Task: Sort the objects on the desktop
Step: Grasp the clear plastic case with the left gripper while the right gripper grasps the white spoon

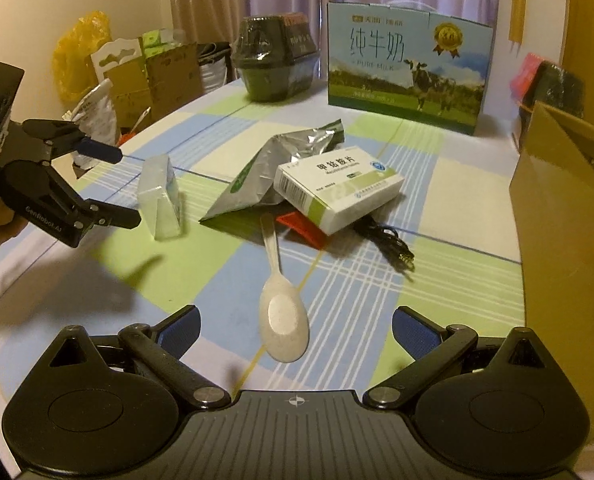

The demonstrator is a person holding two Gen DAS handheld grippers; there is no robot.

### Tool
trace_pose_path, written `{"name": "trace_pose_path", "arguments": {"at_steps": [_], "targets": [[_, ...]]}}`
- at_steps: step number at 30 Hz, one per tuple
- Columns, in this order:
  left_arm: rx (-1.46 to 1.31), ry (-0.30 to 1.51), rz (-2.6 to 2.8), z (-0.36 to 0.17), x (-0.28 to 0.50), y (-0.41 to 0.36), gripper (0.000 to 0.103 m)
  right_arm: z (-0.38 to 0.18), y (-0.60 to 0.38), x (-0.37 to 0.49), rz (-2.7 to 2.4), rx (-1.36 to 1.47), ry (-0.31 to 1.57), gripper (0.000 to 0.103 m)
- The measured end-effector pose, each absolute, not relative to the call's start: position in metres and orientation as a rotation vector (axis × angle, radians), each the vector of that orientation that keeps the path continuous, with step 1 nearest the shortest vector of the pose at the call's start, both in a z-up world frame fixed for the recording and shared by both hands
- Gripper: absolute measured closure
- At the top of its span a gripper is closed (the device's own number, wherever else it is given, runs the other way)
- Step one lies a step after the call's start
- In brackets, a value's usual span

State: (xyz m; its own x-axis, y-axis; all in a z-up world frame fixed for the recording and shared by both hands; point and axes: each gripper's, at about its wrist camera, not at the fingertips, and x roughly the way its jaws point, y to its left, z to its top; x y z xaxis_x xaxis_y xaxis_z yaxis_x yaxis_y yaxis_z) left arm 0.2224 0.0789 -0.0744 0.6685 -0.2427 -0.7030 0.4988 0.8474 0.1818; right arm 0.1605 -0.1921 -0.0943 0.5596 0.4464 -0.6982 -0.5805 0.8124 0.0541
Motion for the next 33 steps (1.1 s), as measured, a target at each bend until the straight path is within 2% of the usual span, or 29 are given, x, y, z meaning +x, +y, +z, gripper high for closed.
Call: {"name": "trace_pose_path", "arguments": {"at_steps": [8,12,15,21,23,27,29,33], "targets": [[0.325,0.720,-0.470,-0.086,0.245,0.085,0.002,-0.105,-0.189,0.171,0.629,-0.218,0.775,0.003],[0.332,0.728,-0.499,-0.092,0.253,0.080,0.008,-0.115,-0.186,0.174,0.643,-0.233,0.783,0.006],[0.332,0.742,-0.518,-0.094,0.254,0.075,0.016,-0.120,-0.184,0.176,0.656,-0.231,0.797,0.014],[0.295,0.780,-0.543,-0.090,0.239,0.065,0.016,-0.124,-0.175,0.177,0.689,-0.255,0.791,0.029],[0.281,0.799,-0.548,-0.088,0.232,0.058,0.016,-0.127,-0.173,0.179,0.693,-0.258,0.795,0.039],[0.240,0.840,-0.541,-0.085,0.219,0.041,0.016,-0.131,-0.171,0.179,0.682,-0.261,0.792,0.051],[0.234,0.851,-0.518,-0.085,0.211,0.031,0.016,-0.129,-0.174,0.178,0.668,-0.255,0.790,0.073],[0.268,0.860,-0.469,-0.083,0.201,0.021,0.016,-0.122,-0.189,0.169,0.639,-0.200,0.813,0.073]]}}
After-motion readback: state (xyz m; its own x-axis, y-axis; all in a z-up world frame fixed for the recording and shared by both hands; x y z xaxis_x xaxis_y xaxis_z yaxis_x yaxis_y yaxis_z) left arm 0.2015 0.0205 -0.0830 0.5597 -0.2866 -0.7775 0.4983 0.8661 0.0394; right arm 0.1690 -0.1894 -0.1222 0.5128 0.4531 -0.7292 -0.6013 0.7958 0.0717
